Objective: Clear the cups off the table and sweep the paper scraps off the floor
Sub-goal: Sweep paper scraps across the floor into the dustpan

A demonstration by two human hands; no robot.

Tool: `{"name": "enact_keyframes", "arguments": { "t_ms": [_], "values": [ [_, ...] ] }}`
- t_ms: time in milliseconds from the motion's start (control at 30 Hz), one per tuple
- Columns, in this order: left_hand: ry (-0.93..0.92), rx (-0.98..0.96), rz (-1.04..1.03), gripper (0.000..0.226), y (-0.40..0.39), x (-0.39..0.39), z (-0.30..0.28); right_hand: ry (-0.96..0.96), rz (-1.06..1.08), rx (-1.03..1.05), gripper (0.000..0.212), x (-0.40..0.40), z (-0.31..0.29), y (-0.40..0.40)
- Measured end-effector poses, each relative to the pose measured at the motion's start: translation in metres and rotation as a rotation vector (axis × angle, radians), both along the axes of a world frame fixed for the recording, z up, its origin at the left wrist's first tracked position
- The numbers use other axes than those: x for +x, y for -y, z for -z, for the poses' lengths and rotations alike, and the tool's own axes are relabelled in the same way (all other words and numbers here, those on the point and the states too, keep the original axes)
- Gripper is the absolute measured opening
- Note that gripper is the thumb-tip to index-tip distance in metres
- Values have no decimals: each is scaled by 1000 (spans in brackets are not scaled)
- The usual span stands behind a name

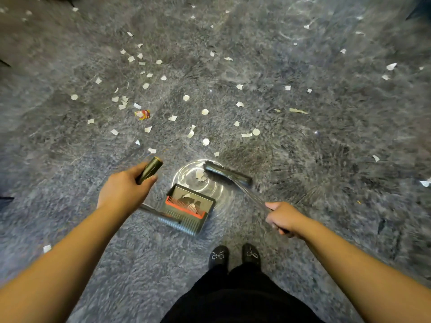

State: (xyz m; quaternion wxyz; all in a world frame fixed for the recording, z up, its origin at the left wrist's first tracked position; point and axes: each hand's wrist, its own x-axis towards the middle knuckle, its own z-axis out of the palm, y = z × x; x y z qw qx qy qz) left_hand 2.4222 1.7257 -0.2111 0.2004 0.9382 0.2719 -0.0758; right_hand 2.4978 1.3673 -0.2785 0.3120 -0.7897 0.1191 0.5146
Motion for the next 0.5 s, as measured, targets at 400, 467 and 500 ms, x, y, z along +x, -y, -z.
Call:
{"name": "enact_keyframes", "arguments": {
  "t_ms": [400, 467, 500],
  "values": [
    [-29, 14, -196, 42, -15, -24, 26, -15, -234, -59, 68, 16, 26, -37],
    [-49, 20, -223, 41, -17, -19, 26, -30, -280, -55, 66, 17, 27, -44],
    [-55, 23, -233, 41, -17, -17, 25, -34, -297, -51, 65, 18, 28, -47]
  ]
}}
